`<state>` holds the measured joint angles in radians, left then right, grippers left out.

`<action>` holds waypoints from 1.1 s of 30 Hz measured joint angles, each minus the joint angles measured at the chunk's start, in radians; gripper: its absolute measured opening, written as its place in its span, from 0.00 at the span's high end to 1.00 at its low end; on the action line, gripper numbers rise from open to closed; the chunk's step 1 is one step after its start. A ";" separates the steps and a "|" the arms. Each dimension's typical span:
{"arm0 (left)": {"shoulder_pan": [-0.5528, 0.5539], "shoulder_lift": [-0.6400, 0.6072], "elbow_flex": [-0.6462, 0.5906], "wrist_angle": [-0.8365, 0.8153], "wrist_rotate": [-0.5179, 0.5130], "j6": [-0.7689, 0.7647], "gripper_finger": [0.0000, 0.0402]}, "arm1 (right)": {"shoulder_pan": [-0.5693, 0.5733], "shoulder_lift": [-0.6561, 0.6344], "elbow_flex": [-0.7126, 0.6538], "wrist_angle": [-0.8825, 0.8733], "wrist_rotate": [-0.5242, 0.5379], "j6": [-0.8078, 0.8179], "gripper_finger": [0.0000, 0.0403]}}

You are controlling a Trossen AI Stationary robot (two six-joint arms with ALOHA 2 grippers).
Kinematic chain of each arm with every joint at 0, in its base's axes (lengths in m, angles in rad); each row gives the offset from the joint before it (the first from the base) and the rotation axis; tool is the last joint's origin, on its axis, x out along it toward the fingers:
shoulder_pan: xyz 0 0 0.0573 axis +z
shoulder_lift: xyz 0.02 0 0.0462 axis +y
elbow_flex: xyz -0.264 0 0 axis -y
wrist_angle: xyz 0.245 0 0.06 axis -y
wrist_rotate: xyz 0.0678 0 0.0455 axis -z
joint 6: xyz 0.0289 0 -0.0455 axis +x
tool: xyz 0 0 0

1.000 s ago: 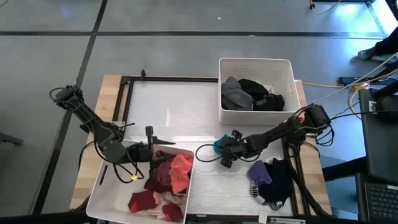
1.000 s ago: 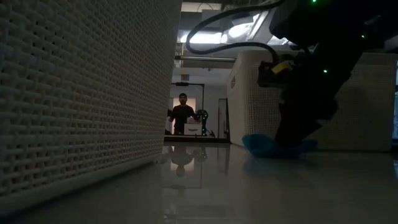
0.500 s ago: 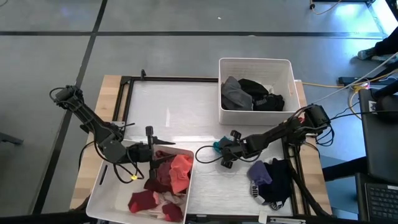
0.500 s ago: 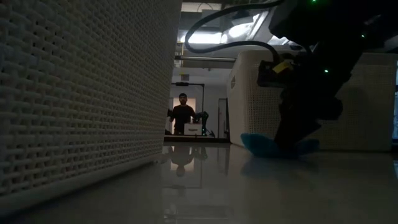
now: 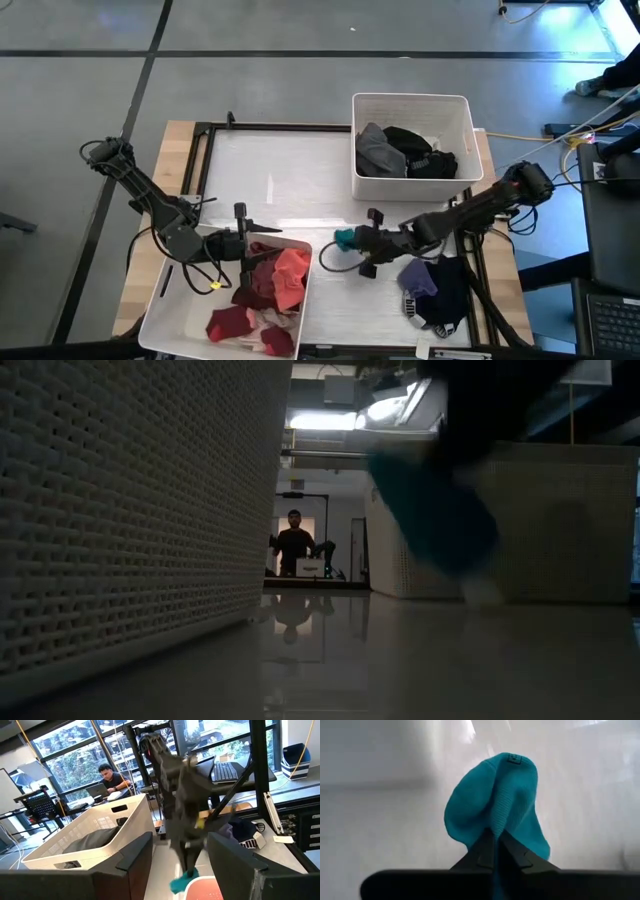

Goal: Sort clothes
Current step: Put the blue sock into the bottom white bin

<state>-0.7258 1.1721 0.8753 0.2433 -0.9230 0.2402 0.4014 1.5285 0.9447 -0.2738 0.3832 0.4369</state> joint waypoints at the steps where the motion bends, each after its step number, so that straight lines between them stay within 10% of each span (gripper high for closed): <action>1: 0.000 0.000 0.000 0.000 0.000 0.000 0.55 | 0.011 -0.007 0.030 0.005 0.009 -0.023 0.98; 13: 0.000 0.000 0.000 -0.001 0.000 -0.002 0.55 | 0.083 -0.010 0.299 0.180 0.042 -0.329 0.98; 33: 0.000 0.000 0.000 -0.001 0.000 -0.001 0.55 | 0.021 0.202 0.299 0.834 -0.296 -0.546 0.96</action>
<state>-0.7258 1.1721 0.8753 0.2424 -0.9230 0.2394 0.4228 1.7301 1.2438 0.5598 0.0874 -0.1094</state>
